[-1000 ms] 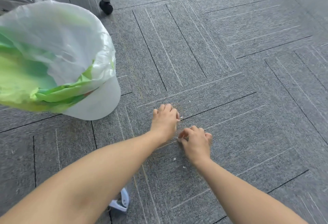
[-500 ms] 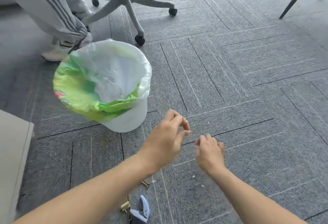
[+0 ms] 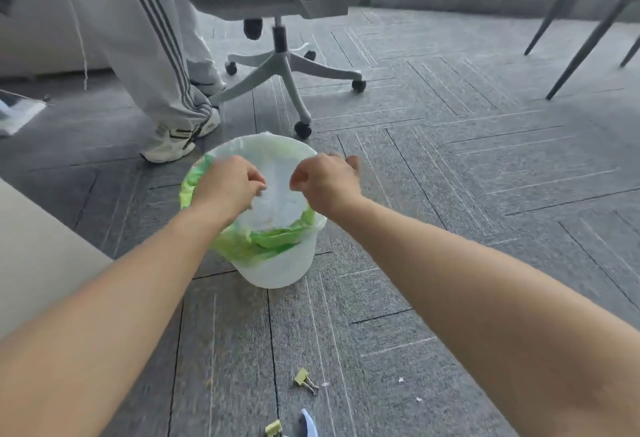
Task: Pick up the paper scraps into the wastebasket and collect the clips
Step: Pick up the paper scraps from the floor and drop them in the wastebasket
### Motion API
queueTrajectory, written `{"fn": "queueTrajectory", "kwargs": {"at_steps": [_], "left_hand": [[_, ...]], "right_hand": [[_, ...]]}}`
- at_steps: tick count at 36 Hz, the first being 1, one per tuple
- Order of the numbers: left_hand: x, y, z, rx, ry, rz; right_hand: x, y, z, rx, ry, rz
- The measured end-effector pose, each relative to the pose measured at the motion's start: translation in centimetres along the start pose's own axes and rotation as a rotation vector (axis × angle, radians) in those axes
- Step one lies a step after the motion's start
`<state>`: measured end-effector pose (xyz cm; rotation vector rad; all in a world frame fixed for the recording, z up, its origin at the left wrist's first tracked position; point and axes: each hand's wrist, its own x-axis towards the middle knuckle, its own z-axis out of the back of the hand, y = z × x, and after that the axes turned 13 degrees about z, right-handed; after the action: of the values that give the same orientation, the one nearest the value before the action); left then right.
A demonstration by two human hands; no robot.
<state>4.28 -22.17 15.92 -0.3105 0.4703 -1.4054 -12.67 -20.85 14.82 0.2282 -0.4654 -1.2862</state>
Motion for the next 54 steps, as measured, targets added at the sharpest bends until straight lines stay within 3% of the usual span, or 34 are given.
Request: {"fn": "queueTrajectory", "kwargs": {"at_steps": [6,11,16,23,27,30,35,42,54], "left_hand": [[-0.3,-0.1,1.7,0.138,-0.03,0.033],[-1.1,-0.9,1.1,0.064,0.034,0.076],[-1.2,-3.5,-1.6,0.045,-0.008,-0.218],[-1.9,-10.1,-6.4,-0.283,-0.265,-0.532],[-3.3,-13.7,-11.2,-0.25,-0.073,-0.652],[-4.7,-14.6,-15.5,-0.156,0.121,-0.697],[-6.3,-12.9,-23.3,-0.027,0.333,-0.57],[-7.9,-8.7,-30.7,0.159,0.427,-0.406],[-9.0,-7.6,-35.1,0.005,0.472,-0.066]], "right_hand": [[-0.5,-0.4,-0.5,-0.125,0.017,0.068],[-0.9,-1.6,0.2,-0.03,-0.022,0.05],[-2.4,-4.3,1.8,0.048,0.006,0.073],[-4.9,-11.8,3.9,0.25,-0.221,-0.121],[-7.9,-16.9,3.8,0.228,-0.319,-0.274],[-11.0,-20.4,2.3,0.172,-0.293,-0.378],[-16.2,-24.5,-1.7,0.094,-0.171,-0.509],[-21.6,-26.4,-7.2,-0.039,0.029,-0.588],[-21.3,-27.3,-10.7,-0.057,0.036,-0.717]]}}
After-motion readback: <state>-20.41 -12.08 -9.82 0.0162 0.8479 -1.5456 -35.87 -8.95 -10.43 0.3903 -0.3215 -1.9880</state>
